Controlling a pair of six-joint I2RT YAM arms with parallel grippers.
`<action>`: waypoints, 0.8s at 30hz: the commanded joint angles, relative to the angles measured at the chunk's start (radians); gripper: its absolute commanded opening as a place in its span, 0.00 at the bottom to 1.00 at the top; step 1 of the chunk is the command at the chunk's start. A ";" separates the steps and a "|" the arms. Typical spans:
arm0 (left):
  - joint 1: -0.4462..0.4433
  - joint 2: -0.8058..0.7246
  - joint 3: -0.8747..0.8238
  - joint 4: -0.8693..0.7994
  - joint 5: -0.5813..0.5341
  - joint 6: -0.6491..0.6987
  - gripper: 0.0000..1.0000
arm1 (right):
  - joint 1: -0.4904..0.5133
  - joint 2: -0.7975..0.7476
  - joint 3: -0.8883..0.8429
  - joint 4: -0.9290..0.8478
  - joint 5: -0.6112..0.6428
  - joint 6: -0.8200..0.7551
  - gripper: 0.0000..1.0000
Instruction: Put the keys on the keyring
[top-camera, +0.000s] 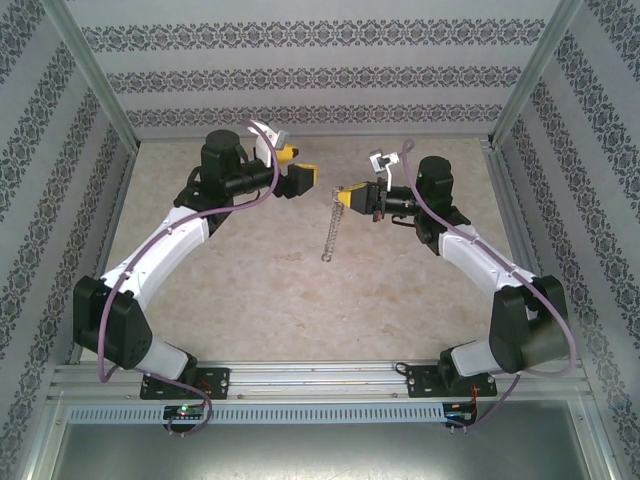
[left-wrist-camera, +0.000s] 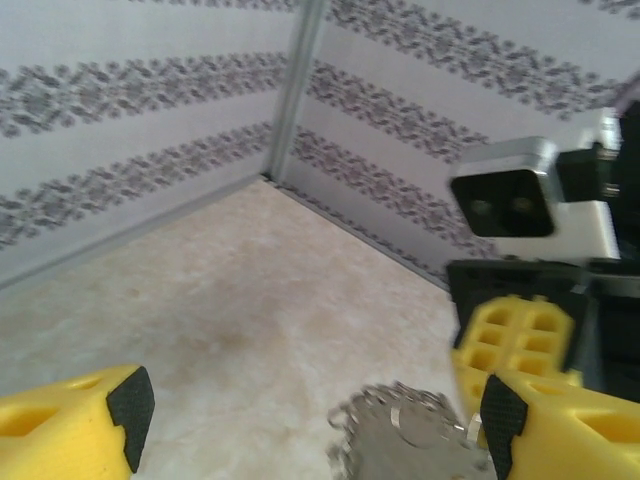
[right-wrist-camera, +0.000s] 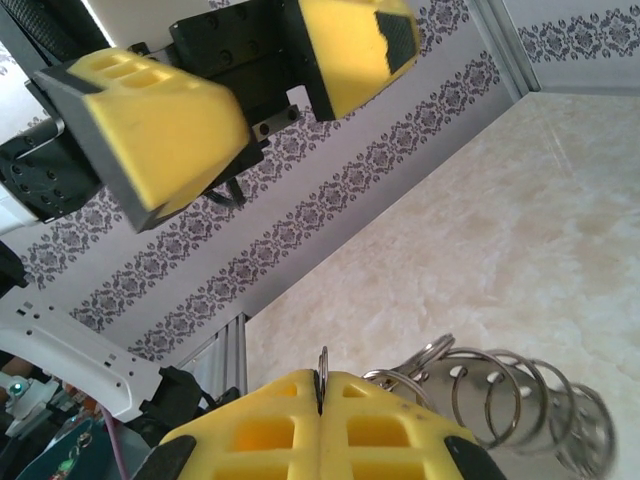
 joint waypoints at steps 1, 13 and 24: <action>0.041 0.046 0.054 -0.072 0.212 -0.049 0.83 | -0.009 0.041 0.065 0.041 -0.039 -0.011 0.00; 0.080 0.201 0.086 0.069 0.469 -0.223 0.47 | -0.006 0.105 0.124 0.055 -0.020 0.007 0.00; 0.075 0.240 0.003 0.337 0.515 -0.409 0.26 | 0.019 0.155 0.169 0.064 -0.016 0.010 0.00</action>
